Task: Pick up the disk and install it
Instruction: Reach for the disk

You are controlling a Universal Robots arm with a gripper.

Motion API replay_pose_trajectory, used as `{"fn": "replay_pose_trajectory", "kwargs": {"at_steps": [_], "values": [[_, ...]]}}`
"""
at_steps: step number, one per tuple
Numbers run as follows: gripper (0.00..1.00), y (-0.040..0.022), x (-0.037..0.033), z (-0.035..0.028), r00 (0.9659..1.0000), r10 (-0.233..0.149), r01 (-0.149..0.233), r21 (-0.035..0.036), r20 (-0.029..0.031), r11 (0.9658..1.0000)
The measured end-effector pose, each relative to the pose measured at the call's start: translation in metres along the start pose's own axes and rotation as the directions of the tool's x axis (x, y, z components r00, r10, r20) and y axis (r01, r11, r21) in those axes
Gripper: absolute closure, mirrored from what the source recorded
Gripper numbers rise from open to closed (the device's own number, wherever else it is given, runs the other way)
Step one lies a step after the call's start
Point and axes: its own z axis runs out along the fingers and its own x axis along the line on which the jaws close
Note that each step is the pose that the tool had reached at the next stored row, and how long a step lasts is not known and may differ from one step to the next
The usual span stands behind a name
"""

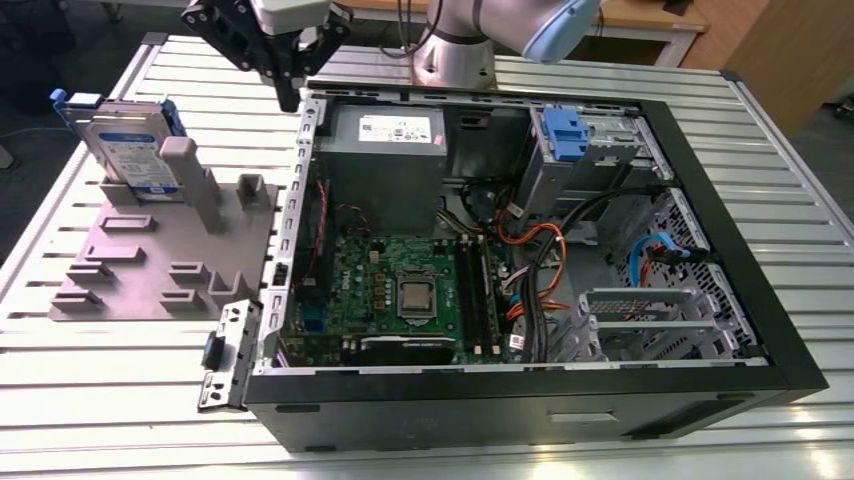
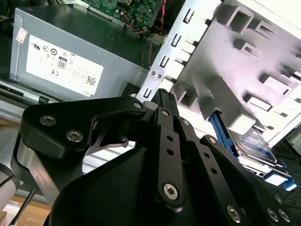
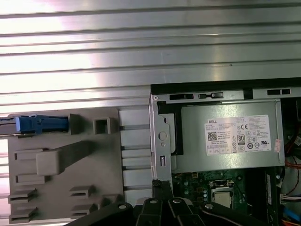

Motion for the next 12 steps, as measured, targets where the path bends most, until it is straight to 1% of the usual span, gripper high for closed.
{"fn": "replay_pose_trajectory", "kwargs": {"at_steps": [2,4,6,12], "values": [[0.89,-0.0002,0.0024,0.0001,1.0,0.0,0.0,0.0,0.0,1.0],[0.89,-0.0002,0.003,0.0002,1.0,0.0,0.0,-0.0001,0.0001,1.0],[0.89,-0.0004,0.0048,0.002,1.0,0.0,0.0,0.0,-0.0002,1.0],[0.89,-0.0004,0.0048,0.0021,1.0,0.0,0.0,0.0001,-0.0005,1.0]]}}
